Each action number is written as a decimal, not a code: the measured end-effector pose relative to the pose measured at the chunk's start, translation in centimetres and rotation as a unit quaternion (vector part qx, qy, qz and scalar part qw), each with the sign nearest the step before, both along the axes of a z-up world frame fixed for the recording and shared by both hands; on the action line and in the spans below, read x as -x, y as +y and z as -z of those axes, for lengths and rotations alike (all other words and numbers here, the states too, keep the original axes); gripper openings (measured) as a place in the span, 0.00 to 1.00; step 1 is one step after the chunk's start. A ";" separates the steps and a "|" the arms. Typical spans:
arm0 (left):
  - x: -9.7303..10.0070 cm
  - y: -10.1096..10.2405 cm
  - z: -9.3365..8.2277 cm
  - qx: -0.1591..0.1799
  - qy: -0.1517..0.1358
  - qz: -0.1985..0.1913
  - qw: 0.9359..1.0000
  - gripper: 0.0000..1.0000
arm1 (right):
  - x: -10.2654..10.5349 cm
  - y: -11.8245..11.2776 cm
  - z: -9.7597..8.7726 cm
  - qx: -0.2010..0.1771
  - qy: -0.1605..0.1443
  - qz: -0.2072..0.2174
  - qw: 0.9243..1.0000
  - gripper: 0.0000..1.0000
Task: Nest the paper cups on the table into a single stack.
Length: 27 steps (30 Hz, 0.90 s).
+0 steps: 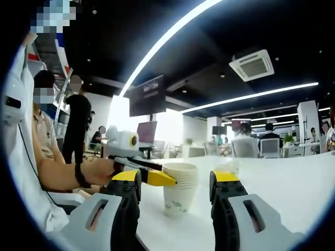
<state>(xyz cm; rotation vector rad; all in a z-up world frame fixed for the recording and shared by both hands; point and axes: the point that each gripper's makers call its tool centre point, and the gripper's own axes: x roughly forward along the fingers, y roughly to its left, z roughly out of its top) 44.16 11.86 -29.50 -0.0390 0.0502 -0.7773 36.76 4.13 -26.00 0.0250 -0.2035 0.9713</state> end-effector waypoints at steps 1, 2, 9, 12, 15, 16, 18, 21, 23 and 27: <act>0.0 0.0 0.0 -0.001 0.000 -0.001 1.000 0.51 | 0.0 0.0 0.0 0.000 0.000 0.000 1.000 0.55; 0.0 0.1 0.2 -0.010 0.000 -0.002 1.000 0.51 | 0.0 0.0 0.0 0.001 0.000 0.000 1.000 0.55; 0.4 0.5 1.7 -0.026 0.022 0.005 0.999 0.51 | -0.1 0.0 0.2 -0.003 0.006 -0.002 1.000 0.56; 1.1 0.7 1.7 -0.002 0.031 0.008 0.999 0.60 | -0.4 -0.5 0.2 -0.005 0.008 0.002 1.000 0.55; 1.8 1.4 1.0 0.013 0.027 0.004 1.000 0.60 | -0.9 -1.3 0.0 -0.015 0.014 0.005 1.000 0.55; 2.0 1.5 0.8 0.014 0.024 0.000 1.000 0.60 | -1.2 -1.5 0.0 -0.018 0.016 0.007 1.000 0.55; 2.4 2.0 0.4 0.015 0.018 -0.008 1.000 0.59 | -2.1 -2.1 0.3 -0.020 0.019 0.015 1.000 0.54; 3.0 2.5 -0.1 0.029 0.014 -0.017 0.999 0.59 | -3.9 -2.6 0.9 -0.016 0.025 0.024 0.999 0.54; 3.8 2.5 -0.5 0.043 0.009 -0.021 0.999 0.58 | -5.2 -2.8 1.1 -0.021 0.033 0.022 0.999 0.54; 5.1 2.6 -0.9 0.032 -0.008 -0.037 0.999 0.58 | -7.9 -2.3 0.6 -0.025 0.039 0.009 0.999 0.54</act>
